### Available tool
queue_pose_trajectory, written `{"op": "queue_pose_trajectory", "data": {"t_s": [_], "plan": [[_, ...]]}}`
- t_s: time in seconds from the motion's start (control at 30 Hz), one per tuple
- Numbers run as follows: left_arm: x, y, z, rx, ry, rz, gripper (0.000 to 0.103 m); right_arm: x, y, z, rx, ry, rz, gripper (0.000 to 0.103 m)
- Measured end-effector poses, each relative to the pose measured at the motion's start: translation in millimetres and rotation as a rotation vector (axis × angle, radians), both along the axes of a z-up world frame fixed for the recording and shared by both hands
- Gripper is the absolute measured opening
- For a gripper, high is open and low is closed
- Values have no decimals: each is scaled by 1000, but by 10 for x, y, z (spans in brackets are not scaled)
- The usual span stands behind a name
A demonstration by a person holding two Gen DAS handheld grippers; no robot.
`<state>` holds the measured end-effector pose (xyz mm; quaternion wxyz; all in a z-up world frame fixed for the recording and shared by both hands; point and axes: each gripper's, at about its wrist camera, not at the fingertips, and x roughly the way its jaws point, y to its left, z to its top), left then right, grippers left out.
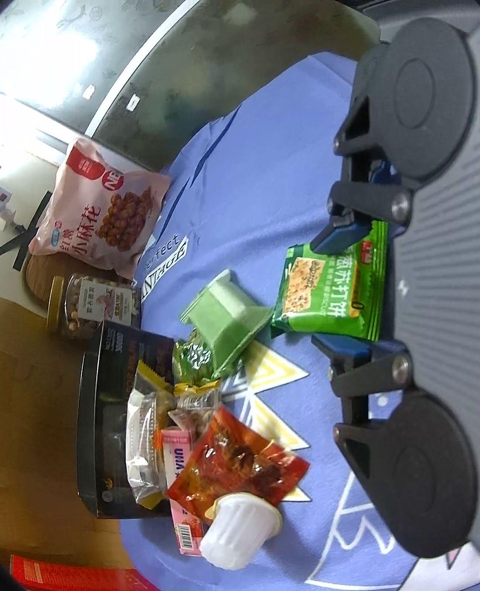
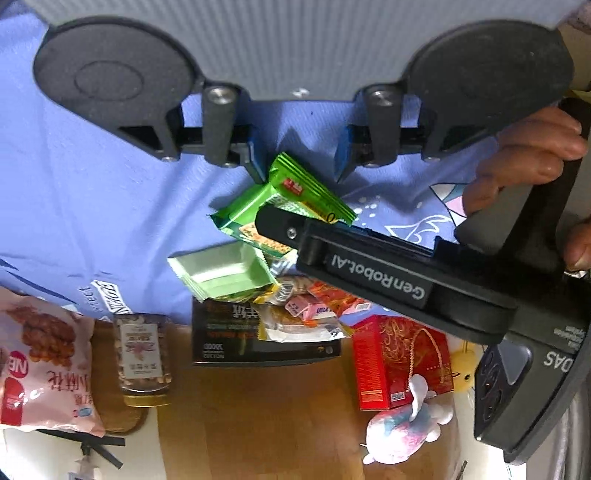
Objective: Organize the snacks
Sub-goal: 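Move the left gripper over the green cracker packet, then close the left gripper on the green cracker packet and lift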
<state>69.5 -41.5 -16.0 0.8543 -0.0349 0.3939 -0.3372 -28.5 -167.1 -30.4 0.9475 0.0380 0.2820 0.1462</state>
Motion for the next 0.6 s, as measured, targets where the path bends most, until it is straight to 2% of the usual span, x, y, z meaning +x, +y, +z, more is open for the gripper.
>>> {"op": "queue_pose_trajectory", "data": {"t_s": [0.07,0.13,0.33,0.4,0.47,0.6], "plan": [[-33,7,0,2,3,-10,47,-56,4,-14,-5,-8,-14,43],[-59,24,-6,8,1,-11,52,-94,10,-20,-8,-16,-22,43],[-124,31,-13,22,-15,2,52,-130,43,-36,0,-34,-54,44],[-126,17,-4,23,-15,4,54,-150,58,-38,-4,-39,-56,48],[-125,4,3,18,-15,3,55,-165,43,-41,14,-39,-63,57],[-112,-9,-6,16,-10,12,56,-196,9,-42,34,-36,-92,63]]}}
